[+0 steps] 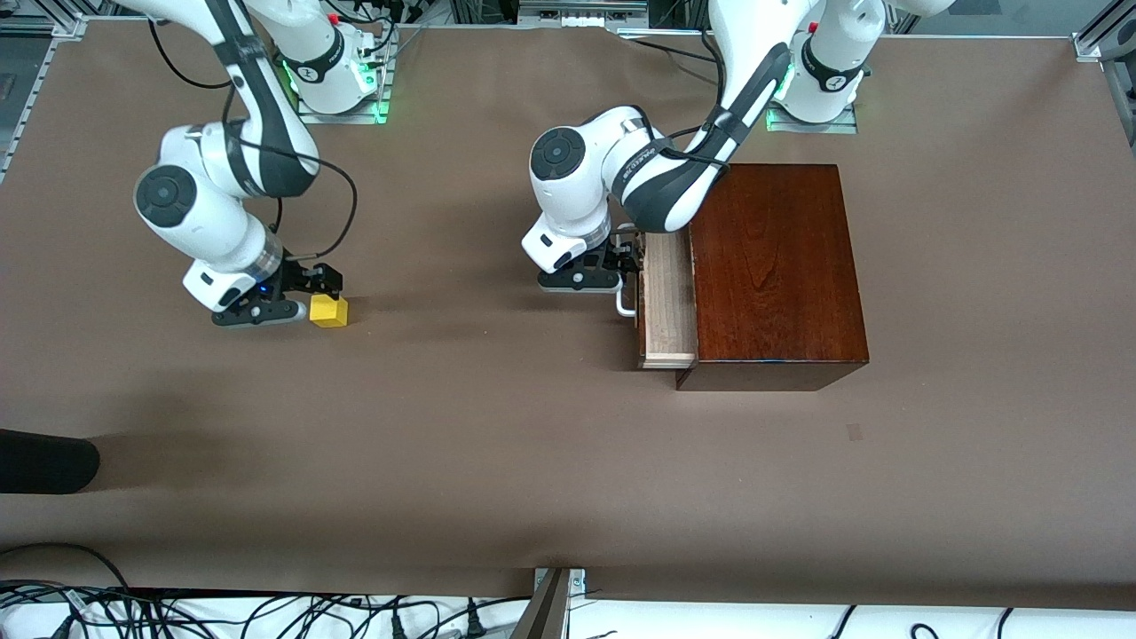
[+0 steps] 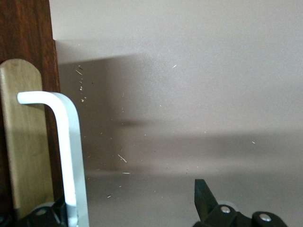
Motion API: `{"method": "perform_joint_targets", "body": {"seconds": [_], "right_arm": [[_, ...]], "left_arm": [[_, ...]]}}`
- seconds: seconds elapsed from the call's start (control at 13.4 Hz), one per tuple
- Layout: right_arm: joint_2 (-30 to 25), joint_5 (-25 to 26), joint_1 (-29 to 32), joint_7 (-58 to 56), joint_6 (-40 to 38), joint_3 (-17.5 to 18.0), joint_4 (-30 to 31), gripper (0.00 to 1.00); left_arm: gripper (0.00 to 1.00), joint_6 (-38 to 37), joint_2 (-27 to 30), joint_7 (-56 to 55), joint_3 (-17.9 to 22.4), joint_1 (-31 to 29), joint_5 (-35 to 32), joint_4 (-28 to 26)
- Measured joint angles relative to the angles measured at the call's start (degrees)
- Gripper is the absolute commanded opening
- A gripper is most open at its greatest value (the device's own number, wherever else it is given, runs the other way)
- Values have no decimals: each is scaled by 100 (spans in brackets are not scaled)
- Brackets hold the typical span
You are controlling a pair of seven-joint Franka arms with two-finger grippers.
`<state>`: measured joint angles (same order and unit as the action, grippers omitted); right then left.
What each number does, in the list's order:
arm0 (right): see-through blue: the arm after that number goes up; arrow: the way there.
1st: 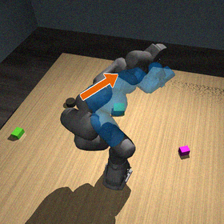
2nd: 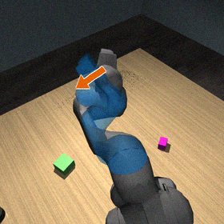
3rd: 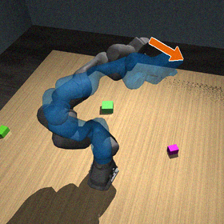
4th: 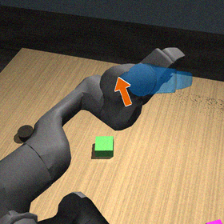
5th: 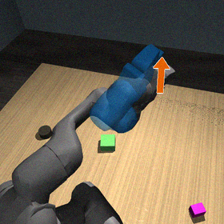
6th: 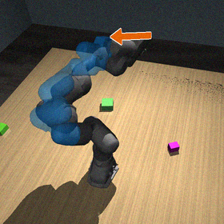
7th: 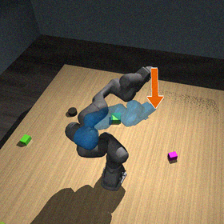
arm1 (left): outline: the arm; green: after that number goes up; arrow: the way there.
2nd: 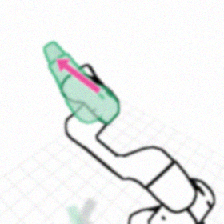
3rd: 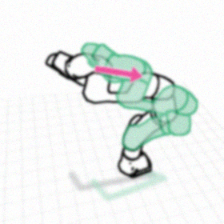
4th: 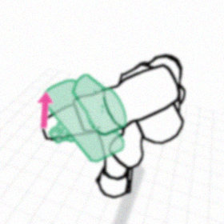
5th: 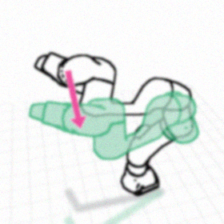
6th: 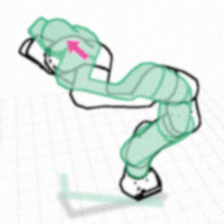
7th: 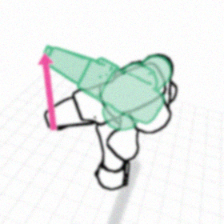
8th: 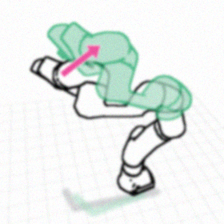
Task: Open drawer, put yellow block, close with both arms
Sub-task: 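Pull the drawer open with the left gripper while the right gripper reaches the cube, then grasp the yellow cube with the right gripper while the left gripper withdraws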
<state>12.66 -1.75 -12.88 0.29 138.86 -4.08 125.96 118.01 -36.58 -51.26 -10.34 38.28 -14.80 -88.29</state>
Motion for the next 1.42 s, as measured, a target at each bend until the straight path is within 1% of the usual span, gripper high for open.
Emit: {"method": "perform_joint_targets", "body": {"seconds": [0.3,0.52,0.75,0.97,1.12,1.2,1.35,1.42], "right_arm": [[455,-1,4,10,442,-2,-2,100],[664,-1,4,12,654,-3,0,100],[834,-1,5,15,743,-3,0,97],[916,-3,11,21,825,-10,2,82],[938,-4,12,21,825,-12,17,63],[947,-4,12,21,825,-12,23,57],[956,-4,13,21,825,-13,35,54],[957,-5,13,21,825,-13,41,48]], "left_arm": [[100,-151,-146,-1,66,112,-28,193],[100,-174,-186,-11,69,142,-28,274],[100,-170,-206,-24,66,164,-28,323],[100,-179,-240,-58,24,190,-10,458],[100,-329,-329,-58,-9,213,32,684],[100,-464,-378,-65,-29,229,46,827],[100,-698,-432,-67,-75,249,102,1089],[100,-813,-432,-67,-92,253,114,1184]]}}
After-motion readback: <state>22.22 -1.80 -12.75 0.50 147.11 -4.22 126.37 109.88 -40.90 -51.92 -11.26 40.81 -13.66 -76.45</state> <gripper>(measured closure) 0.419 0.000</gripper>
